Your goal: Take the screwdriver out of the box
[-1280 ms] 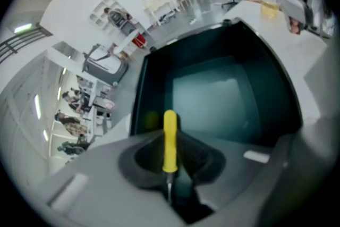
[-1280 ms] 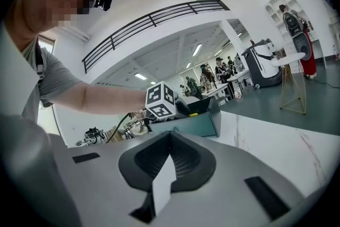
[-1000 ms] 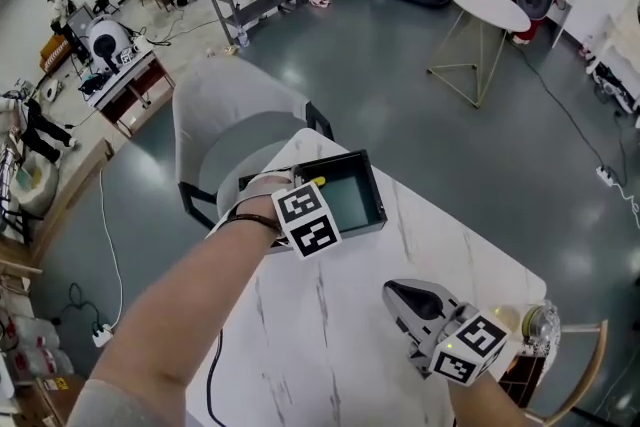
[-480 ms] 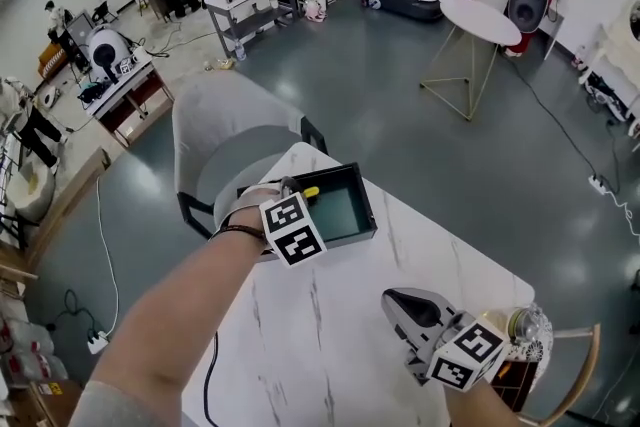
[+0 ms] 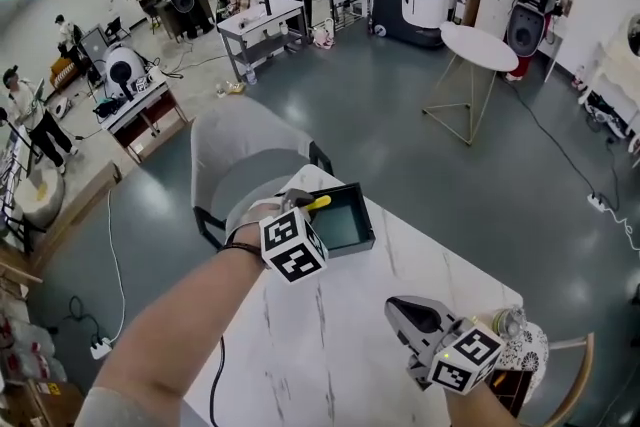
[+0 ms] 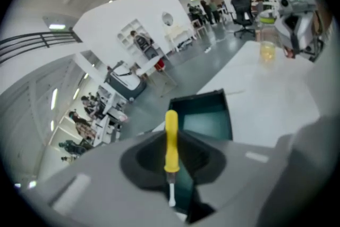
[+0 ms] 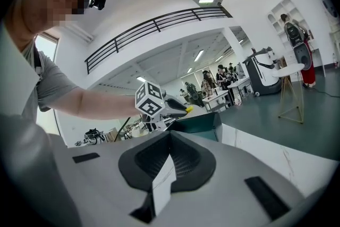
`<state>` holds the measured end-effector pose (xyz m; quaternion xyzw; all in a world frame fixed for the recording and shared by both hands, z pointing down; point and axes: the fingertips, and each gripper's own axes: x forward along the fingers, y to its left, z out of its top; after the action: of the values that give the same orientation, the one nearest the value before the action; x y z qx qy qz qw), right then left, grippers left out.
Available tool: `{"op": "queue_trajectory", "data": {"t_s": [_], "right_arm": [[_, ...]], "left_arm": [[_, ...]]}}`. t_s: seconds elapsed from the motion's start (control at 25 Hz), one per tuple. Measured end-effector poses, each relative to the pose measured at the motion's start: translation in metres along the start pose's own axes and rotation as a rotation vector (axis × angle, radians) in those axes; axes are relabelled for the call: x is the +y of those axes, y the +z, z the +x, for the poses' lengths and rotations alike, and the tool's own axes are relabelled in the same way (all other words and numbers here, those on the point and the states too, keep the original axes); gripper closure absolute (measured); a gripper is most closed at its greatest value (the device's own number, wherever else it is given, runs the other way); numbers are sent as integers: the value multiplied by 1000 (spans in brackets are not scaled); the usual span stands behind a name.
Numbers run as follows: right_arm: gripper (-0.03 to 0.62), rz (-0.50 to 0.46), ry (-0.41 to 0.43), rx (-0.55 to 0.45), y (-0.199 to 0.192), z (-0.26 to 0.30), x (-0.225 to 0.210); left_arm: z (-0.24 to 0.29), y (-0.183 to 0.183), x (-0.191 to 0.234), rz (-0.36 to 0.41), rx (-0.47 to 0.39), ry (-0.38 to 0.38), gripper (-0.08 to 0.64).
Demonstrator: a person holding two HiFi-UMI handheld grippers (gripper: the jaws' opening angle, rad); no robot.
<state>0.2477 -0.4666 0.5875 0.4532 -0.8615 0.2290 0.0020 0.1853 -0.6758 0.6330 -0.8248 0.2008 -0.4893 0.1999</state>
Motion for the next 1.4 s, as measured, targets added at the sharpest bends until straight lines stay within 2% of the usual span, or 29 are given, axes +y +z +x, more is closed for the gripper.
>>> {"op": "queue_trajectory", "data": {"t_s": [0.52,0.84,0.96,1.12,1.4], "right_arm": [[594,-59,59,-29,38,-51,35],[594,-102,100,-34,59,-104,60],[593,-124,113,-35,69,-127,72],[593,-145,126,-28,77,-157,89],[593,-153,119,-12,73,-185,120]], "left_arm": [[-110,54,-1,-90,-102,96,500],[-186,84,-39,-127,-153,135,500],[-223,99,-55,-176,-203,151,500],[-271,116,-81,-288,-287,164,500],[-340,117,-124,-373,-393,179,500]]}}
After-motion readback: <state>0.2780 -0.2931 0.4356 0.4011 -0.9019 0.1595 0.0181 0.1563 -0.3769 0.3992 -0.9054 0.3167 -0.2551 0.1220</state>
